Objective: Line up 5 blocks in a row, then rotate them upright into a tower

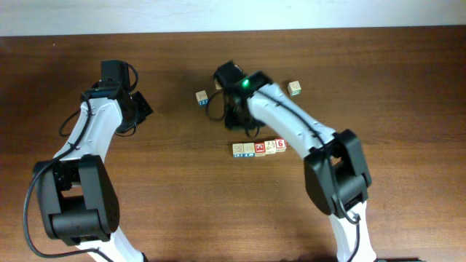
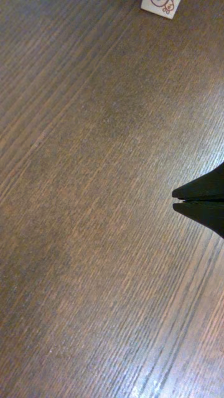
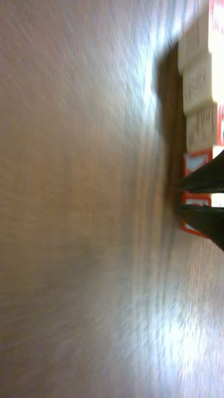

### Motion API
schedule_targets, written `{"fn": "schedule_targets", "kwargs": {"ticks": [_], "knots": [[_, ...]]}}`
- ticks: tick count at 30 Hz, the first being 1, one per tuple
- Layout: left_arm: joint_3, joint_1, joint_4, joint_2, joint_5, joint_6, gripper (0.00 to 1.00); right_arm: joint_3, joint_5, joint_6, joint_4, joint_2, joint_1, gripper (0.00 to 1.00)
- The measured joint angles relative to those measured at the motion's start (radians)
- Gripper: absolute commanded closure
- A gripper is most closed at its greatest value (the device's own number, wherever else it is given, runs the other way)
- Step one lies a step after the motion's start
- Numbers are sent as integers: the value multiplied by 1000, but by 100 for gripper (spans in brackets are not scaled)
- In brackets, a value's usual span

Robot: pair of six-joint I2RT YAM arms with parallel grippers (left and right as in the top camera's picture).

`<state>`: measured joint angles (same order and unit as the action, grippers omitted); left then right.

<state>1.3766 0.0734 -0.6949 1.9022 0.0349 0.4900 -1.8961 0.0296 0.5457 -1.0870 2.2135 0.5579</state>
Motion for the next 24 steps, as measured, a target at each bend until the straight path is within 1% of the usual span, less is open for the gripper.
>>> {"fn": "schedule_targets", "kwargs": {"ticks": [3, 4, 8, 10, 14, 16, 19, 24], "knots": [[22, 0, -37, 1, -1, -1, 100, -79, -23, -35, -79, -2, -61, 96], [49, -4, -81, 2, 0, -13, 100, -85, -47, -53, -84, -3, -82, 96], [129, -43, -167, 2, 0, -73, 99, -87, -242, -174, -102, -3, -203, 96], [146, -80, -183, 2, -2, -90, 100, -87, -323, -246, -155, -3, -283, 96], [146, -126, -193, 2, -43, -101, 100, -87, -373, -356, -235, -3, -381, 96], [146, -137, -190, 2, -53, -92, 100, -87, -376, -383, -238, -3, -395, 96], [146, -161, -162, 2, -58, -77, 99, -71, -364, -404, -209, -3, -379, 96], [146, -216, -134, 2, -61, -52, 99, 49, -330, -375, -95, -3, -306, 96]]}}
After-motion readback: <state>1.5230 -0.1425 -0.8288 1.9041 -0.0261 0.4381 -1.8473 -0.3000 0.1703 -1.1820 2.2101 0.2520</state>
